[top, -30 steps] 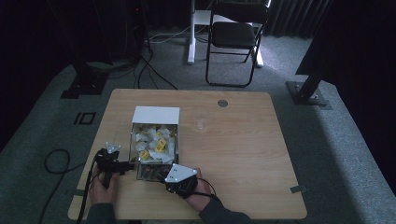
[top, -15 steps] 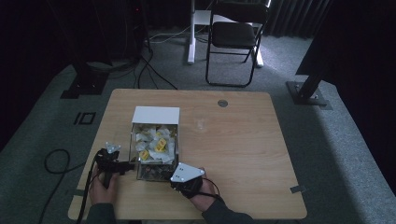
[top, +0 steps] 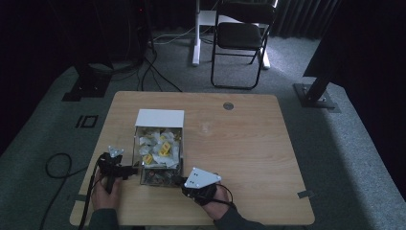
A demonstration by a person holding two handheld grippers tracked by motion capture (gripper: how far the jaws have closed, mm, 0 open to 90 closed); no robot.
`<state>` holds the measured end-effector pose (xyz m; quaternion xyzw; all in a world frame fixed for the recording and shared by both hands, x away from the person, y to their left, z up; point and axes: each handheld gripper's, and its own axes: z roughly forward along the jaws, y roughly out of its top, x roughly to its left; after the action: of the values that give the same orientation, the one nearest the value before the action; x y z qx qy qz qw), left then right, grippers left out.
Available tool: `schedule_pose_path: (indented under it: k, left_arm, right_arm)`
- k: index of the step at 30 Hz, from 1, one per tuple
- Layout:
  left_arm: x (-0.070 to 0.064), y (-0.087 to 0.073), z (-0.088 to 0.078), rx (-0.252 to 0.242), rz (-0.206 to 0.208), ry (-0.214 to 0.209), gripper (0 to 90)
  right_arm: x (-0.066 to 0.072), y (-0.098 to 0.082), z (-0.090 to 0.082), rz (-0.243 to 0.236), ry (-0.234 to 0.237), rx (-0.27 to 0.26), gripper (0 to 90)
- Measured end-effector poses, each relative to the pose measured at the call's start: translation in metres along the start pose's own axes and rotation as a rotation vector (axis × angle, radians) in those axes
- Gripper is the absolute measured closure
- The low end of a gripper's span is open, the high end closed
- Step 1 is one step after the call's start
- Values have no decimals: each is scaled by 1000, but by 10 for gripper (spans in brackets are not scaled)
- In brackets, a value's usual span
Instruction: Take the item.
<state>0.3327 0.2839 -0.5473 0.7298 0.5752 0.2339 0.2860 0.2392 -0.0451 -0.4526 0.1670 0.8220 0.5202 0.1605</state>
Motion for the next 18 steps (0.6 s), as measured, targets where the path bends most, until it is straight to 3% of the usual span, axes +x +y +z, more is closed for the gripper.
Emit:
schedule_pose_path:
  k: [18]
  left_arm:
    - [0,0,0,0,0,0,20]
  right_arm:
    - [-9,-2,-31,4,-57,-4,900]
